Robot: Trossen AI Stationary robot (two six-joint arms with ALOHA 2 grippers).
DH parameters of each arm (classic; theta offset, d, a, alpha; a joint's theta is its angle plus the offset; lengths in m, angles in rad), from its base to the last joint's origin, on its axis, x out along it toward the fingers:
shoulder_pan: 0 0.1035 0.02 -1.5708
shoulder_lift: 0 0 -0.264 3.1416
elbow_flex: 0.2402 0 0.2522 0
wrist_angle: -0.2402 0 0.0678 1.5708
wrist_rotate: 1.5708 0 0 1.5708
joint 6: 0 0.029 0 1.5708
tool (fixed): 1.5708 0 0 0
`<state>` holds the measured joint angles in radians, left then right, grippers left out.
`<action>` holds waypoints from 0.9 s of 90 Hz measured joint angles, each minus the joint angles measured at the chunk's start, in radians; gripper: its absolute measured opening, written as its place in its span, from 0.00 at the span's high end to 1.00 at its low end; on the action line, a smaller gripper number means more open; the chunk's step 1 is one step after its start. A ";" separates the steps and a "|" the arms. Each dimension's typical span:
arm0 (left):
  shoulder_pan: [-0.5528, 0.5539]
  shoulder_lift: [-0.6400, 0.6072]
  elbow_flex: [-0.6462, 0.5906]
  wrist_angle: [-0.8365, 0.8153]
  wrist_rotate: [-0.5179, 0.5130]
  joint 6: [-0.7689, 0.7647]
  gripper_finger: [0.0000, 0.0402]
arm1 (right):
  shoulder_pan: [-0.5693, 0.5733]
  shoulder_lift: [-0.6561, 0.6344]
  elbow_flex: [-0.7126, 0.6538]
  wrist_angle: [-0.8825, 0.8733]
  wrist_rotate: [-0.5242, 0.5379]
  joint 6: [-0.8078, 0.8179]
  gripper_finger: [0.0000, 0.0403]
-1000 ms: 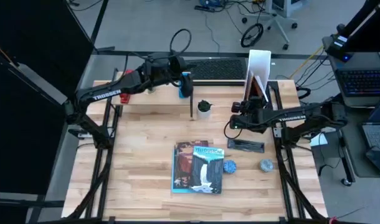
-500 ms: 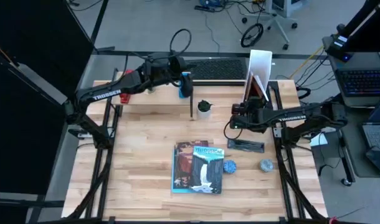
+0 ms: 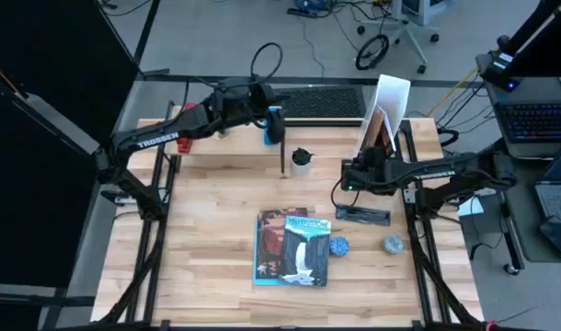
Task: Stock shelves
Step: Put the blue/brown book into the white book shelf
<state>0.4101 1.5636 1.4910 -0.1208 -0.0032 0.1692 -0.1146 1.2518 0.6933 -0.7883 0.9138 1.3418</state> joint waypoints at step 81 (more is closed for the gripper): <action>-0.005 0.015 -0.001 0.000 0.000 0.001 0.63 | 0.011 -0.222 0.074 -0.124 -0.135 0.004 0.92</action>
<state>0.4053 1.5784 1.4902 -0.1204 -0.0032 0.1703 -0.1037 1.0301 0.7673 -0.9119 0.7792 1.3453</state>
